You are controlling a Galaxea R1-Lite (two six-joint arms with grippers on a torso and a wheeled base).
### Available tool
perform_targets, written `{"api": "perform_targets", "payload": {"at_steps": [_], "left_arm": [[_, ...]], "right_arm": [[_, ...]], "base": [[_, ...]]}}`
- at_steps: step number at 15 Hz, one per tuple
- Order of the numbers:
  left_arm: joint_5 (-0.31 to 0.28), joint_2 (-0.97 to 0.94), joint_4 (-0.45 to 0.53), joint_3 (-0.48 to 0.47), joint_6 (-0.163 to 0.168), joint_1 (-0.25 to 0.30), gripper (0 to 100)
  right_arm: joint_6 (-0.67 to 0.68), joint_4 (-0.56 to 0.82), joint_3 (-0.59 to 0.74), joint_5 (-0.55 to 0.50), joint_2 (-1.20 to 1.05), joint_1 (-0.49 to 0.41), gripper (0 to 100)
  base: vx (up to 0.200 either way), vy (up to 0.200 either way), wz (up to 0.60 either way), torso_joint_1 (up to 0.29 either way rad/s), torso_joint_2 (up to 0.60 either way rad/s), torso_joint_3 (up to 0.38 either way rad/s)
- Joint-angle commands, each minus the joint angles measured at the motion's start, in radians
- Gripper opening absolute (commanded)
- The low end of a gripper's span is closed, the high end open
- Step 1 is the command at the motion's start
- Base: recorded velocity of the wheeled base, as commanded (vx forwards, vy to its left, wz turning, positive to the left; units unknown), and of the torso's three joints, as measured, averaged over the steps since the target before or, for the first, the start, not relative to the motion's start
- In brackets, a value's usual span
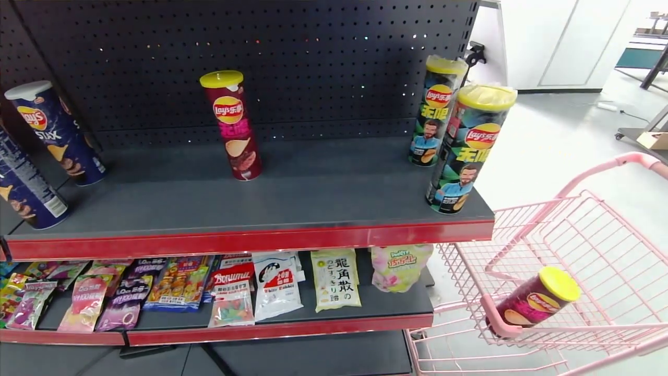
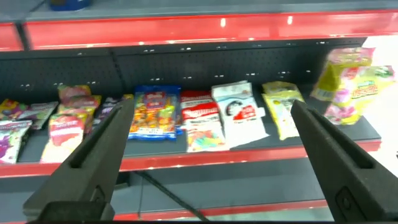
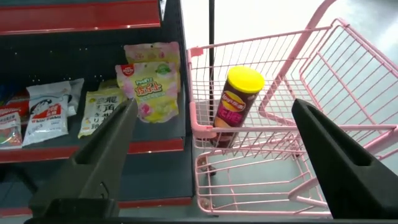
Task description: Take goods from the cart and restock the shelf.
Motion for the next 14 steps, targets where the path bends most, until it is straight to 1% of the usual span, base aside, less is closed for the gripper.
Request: {"api": "perform_targets", "payload": {"at_steps": [1, 12, 14], "left_arm": [[0.0, 0.001, 0.001, 0.0, 0.0, -0.001, 100], [0.0, 0.001, 0.001, 0.0, 0.0, -0.001, 100], [0.0, 0.001, 0.001, 0.0, 0.0, -0.001, 100]], "right_arm": [[0.0, 0.0, 0.0, 0.0, 0.001, -0.001, 100], [0.001, 0.0, 0.0, 0.0, 0.001, -0.001, 100], [0.001, 0.0, 0.0, 0.0, 0.001, -0.001, 100]], "base": [[0.0, 0.0, -0.6, -0.002, 0.0, 0.007], [0.0, 0.0, -0.6, 0.004, 0.0, 0.002], [0.0, 0.0, 0.0, 0.0, 0.0, 0.0]]}}
